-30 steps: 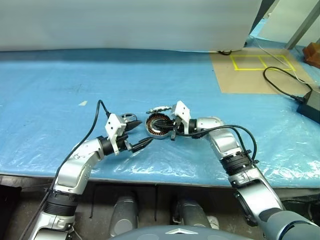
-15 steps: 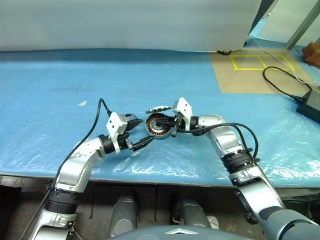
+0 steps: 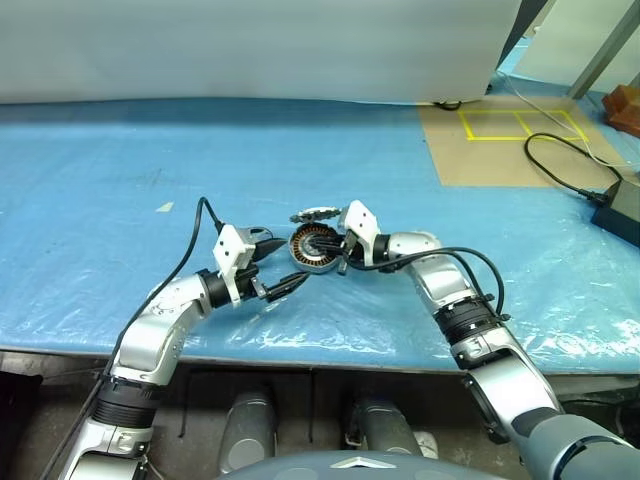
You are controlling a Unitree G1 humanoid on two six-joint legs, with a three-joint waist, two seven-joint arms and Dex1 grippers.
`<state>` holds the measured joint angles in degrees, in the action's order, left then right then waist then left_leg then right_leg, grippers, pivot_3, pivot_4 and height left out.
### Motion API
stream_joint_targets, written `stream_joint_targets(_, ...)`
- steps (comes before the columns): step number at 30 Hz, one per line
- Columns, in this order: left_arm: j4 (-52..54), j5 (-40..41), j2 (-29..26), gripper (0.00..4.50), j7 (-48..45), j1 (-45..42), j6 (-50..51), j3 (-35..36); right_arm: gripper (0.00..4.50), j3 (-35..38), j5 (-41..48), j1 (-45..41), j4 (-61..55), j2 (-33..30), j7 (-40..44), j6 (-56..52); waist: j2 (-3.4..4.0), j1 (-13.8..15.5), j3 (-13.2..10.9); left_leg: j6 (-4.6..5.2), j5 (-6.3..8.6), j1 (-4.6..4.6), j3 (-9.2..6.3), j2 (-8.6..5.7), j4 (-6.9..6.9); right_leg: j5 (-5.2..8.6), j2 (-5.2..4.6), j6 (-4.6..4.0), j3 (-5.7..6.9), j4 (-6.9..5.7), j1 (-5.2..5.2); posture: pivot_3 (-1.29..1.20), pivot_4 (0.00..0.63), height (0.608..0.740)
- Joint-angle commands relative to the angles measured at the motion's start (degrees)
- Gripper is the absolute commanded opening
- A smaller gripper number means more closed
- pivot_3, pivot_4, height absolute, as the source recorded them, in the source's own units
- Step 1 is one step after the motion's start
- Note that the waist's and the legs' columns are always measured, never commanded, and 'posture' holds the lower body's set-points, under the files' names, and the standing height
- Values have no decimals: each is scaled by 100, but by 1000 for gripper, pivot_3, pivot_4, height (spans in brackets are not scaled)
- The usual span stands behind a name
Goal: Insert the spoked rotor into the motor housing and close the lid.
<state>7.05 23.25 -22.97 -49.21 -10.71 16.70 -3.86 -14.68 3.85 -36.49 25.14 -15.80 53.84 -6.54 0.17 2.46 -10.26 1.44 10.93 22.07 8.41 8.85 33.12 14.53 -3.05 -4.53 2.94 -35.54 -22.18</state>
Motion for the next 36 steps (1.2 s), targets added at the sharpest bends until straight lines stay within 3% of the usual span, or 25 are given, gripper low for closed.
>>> stream_joint_targets(1, 72, 8, 4, 4500, 10, -43, -92, 43, 25, -87, -51, -4, -314, -13, 59, -61, 0, 0, 0, 0, 0, 0, 0, 0, 0, 0, 0, 0, 0, 0, 0, 0, 150, 740)
stream_joint_targets(13, 16, -7, 36, 4500, 22, -63, -123, 41, 25, 236, 203, -262, -636, 55, -45, -781, 0, 1, 0, 0, 0, 4, 0, 0, 0, 0, 0, 0, 0, 1, -3, 0, 150, 740)
stream_joint_targets(36, -2, -21, 64, 4500, 24, -51, -142, 48, 25, 65, -158, -278, 158, 78, -155, -306, 0, 0, 0, 0, 0, 4, 1, 1, 0, 0, 0, 0, 0, 1, -3, 0, 150, 740)
